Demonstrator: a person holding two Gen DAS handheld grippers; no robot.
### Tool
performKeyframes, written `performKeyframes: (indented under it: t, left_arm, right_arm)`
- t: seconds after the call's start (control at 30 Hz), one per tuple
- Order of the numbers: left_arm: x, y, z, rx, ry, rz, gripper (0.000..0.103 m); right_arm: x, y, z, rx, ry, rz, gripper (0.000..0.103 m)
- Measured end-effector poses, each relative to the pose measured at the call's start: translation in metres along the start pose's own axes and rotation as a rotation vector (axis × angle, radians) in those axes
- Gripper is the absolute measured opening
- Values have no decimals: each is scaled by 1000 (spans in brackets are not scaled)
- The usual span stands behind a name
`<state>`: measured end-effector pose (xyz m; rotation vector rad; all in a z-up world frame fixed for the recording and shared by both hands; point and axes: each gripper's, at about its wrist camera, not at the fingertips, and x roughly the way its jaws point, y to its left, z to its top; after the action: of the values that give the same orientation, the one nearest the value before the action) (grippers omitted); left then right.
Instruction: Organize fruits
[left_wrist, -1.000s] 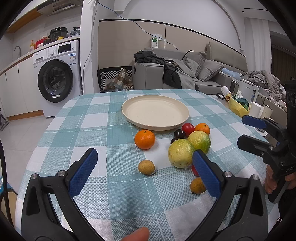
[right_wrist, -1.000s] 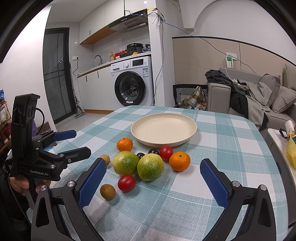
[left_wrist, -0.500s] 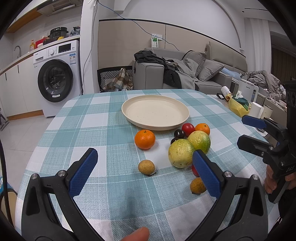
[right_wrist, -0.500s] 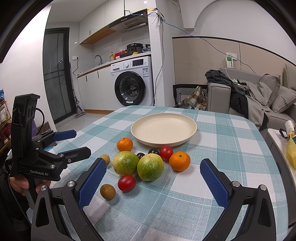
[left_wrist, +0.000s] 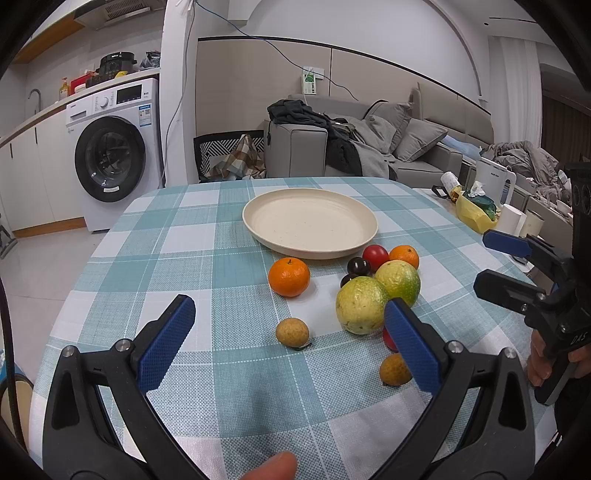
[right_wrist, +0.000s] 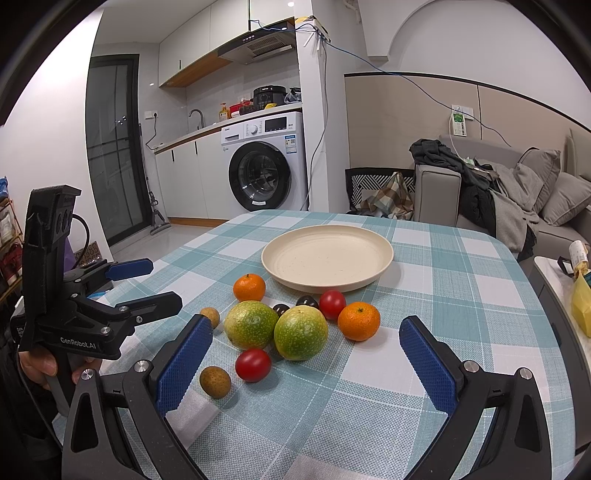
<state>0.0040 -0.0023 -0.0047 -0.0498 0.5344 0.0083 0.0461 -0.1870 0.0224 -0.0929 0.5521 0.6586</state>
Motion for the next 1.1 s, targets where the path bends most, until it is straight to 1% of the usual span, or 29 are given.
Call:
performKeyframes:
  t: [0.23,0.33,0.57,0.77,0.9,1.0,1.1]
  left_arm:
    - [-3,-2,0,-4,4,-24,102]
    - [-4,-1,0,-7,5,-49,102]
    - [-3,-1,1,10,7,-51,102]
    - [1,-4,2,22,28,-49,102]
    - [3,-5,2,25,38,-47,102]
    - [8,-5,2,36,69,-33,102]
    - [13,-3,2,32,88,-35,102]
  right_arm:
    - [0,0,0,-1,1,-1,103]
    - [-1,0,1,0,2,-2,103]
    - [-1,0,0,-1,4,-1,103]
    - [3,2,-1,1,16,-21,103]
    - [11,0,-1,7,57,-57,103]
    - [18,0,-1,-1,98,-75,103]
    - [30,1,-2,3,164,-57,103]
